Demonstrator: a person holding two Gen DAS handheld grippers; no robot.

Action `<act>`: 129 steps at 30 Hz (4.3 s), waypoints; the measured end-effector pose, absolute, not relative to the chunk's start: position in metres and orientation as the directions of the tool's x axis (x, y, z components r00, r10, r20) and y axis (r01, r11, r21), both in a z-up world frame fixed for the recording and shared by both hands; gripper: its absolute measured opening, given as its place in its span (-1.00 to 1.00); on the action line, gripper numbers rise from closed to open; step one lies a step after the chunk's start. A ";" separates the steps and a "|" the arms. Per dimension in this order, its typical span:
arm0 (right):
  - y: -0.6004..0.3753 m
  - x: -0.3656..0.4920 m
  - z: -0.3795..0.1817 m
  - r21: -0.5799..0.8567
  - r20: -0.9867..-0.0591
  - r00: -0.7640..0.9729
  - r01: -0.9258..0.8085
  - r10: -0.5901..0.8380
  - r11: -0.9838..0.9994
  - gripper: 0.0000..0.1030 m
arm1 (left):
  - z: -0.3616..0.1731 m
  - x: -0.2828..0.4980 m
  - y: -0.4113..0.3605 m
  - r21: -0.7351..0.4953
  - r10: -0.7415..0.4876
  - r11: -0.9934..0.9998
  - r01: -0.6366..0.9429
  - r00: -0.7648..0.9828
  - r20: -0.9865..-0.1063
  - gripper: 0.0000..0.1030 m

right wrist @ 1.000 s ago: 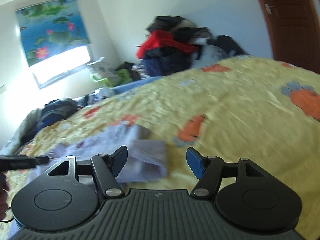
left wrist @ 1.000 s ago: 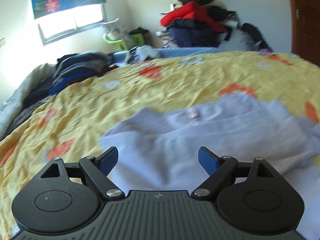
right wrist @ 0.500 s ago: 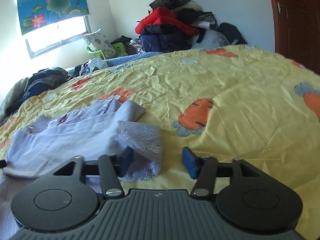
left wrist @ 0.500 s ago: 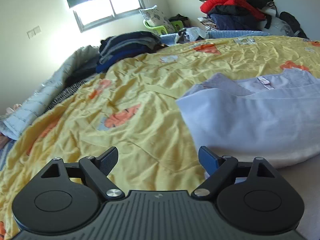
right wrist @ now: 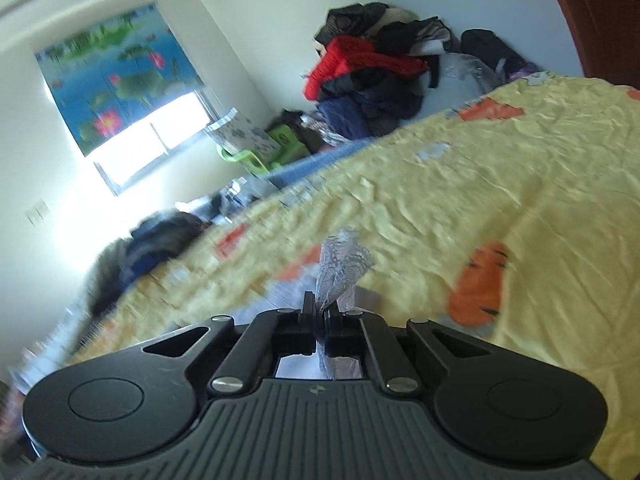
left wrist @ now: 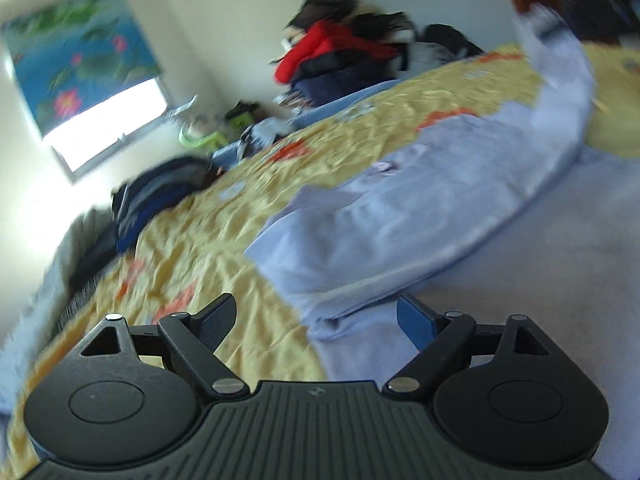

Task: Fold small clothes

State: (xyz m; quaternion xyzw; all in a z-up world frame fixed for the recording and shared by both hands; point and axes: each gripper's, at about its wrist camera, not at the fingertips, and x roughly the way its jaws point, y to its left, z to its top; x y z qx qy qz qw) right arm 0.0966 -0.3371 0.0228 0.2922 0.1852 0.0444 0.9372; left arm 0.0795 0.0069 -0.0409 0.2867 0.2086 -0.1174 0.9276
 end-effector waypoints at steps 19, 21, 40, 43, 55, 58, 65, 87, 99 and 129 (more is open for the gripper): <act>-0.336 0.100 0.025 0.687 -0.227 0.931 -0.053 0.284 0.724 -0.85 | -0.049 0.122 0.042 0.412 0.225 0.910 -0.046 0.890 -0.398 0.77; -0.336 0.100 0.007 0.687 -0.270 0.922 -0.018 0.278 0.726 -0.85 | -0.048 0.118 0.045 0.395 0.221 0.917 -0.051 0.890 -0.399 0.77; -0.358 0.072 -0.060 0.525 -0.512 0.854 0.221 0.098 0.822 -0.85 | -0.045 0.103 0.044 0.443 0.167 0.894 0.066 0.869 -0.466 0.82; -0.356 0.071 -0.057 0.508 -0.520 0.849 0.219 0.094 0.833 -0.74 | -0.051 0.106 0.047 0.470 0.168 0.881 0.054 0.893 -0.418 0.97; -0.355 0.065 -0.018 0.378 -0.450 0.892 0.147 0.043 0.914 -0.37 | -0.048 0.085 0.062 0.524 0.076 0.832 0.185 0.896 -0.438 0.96; -0.340 0.090 -0.010 0.343 -0.460 0.870 -0.010 0.177 0.939 -0.19 | -0.051 0.080 0.069 0.560 0.127 0.815 0.151 0.896 -0.426 0.96; -0.291 0.127 -0.015 0.053 -0.542 0.815 -0.212 0.206 0.976 -0.20 | -0.012 0.081 0.060 0.491 0.058 0.860 0.138 0.930 -0.363 0.96; -0.286 0.105 -0.022 0.064 -0.540 0.828 -0.138 0.150 0.988 -0.09 | -0.043 0.151 0.000 0.416 0.122 0.905 0.095 0.877 -0.465 0.96; -0.303 0.019 -0.022 0.378 -0.492 0.831 -0.063 0.258 0.924 0.31 | -0.014 0.056 0.038 0.189 -0.069 0.959 0.211 0.821 -0.566 0.96; -0.293 -0.109 -0.019 0.321 -0.580 0.777 -0.059 0.245 0.945 0.38 | -0.020 -0.055 0.103 -0.218 -0.347 0.937 0.274 0.652 -0.674 0.96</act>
